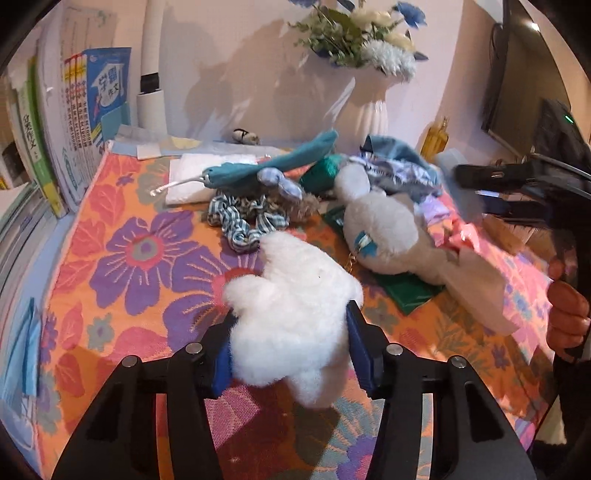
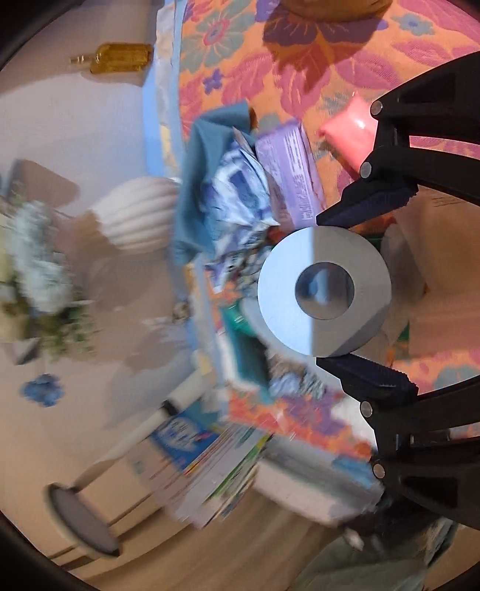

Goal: Organize soft objects
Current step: 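Carry the plush and tape roll with both grippers over the glass plate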

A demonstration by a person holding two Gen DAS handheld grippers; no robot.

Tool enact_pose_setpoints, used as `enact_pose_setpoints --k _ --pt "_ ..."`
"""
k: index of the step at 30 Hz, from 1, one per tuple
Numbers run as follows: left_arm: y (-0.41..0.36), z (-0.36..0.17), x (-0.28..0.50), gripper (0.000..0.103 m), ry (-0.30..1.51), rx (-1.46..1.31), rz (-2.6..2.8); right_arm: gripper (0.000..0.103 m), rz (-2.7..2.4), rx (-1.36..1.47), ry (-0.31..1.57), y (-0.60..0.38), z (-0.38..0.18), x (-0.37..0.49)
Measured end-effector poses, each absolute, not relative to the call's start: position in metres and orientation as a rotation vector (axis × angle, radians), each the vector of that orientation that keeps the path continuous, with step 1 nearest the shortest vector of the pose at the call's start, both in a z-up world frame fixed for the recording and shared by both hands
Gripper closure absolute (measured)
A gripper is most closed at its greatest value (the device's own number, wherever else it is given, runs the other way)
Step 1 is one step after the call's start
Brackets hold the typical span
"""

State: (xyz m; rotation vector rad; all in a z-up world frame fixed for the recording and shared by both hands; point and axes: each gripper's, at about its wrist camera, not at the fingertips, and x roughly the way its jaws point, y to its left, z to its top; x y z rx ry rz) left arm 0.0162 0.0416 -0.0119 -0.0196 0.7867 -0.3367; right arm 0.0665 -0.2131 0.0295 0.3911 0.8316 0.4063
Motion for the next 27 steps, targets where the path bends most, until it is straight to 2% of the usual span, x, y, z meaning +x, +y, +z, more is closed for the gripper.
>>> enact_pose_setpoints --k 5,9,12,15,17,19,22,24,26,27 --pt "0.044 -0.002 -0.005 0.054 0.773 -0.121 -0.374 0.036 0.376 0.347 0.772 -0.24 0.04 0.012" --pt "0.021 -0.011 -0.023 0.053 0.855 -0.099 -0.449 0.036 0.278 0.31 0.857 -0.256 0.016 -0.02" --pt "0.001 -0.02 -0.04 0.05 0.869 -0.015 -0.439 0.036 0.2 0.286 0.851 -0.273 0.0 -0.055" --pt "-0.014 -0.03 -0.048 0.036 0.863 0.052 -0.422 0.036 0.149 0.216 0.899 -0.274 -0.012 -0.066" --pt "-0.022 -0.033 -0.052 0.015 0.862 0.083 -0.423 0.036 0.105 0.151 0.927 -0.268 -0.018 -0.069" --pt "-0.031 -0.036 -0.057 0.009 0.852 0.123 -0.426 0.036 0.094 0.101 0.917 -0.264 -0.017 -0.074" --pt "-0.043 -0.037 -0.067 0.01 0.807 0.214 -0.396 0.036 0.055 -0.012 0.901 -0.252 -0.014 -0.078" --pt "-0.041 -0.035 -0.067 0.015 0.804 0.183 -0.412 0.036 0.021 -0.088 0.887 -0.243 -0.013 -0.083" --pt "-0.037 -0.035 -0.066 0.035 0.791 0.166 -0.385 0.036 0.017 -0.111 0.876 -0.239 -0.014 -0.086" --pt "-0.036 -0.034 -0.065 0.042 0.788 0.163 -0.377 0.036 0.017 -0.114 0.871 -0.239 -0.014 -0.087"
